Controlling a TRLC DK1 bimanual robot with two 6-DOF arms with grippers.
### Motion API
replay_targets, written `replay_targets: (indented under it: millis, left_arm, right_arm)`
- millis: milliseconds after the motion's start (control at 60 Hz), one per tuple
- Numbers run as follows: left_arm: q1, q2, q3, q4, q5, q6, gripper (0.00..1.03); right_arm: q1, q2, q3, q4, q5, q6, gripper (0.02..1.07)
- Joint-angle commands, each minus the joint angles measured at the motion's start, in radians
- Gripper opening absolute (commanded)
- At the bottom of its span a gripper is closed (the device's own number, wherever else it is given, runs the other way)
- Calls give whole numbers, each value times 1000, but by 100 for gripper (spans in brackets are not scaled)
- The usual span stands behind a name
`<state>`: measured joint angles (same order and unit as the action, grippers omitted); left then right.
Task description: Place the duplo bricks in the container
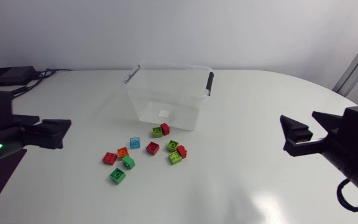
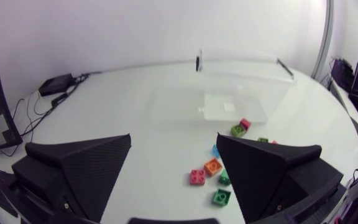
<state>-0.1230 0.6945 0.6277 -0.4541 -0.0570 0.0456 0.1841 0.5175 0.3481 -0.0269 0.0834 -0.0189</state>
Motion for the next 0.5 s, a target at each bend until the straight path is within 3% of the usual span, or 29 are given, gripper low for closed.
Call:
replay_targets:
  millis: [0, 217, 483]
  left_arm:
    - [-3, 168, 69, -51, 23, 46, 96]
    - [-107, 459, 113, -70, 46, 48, 93]
    - [-210, 720, 158, -104, 46, 62, 93]
  right_arm:
    - [18, 72, 40, -19, 12, 45, 100]
    - [31, 245, 98, -79, 9, 79, 100]
    - [89, 397, 169, -248, 4, 96, 101]
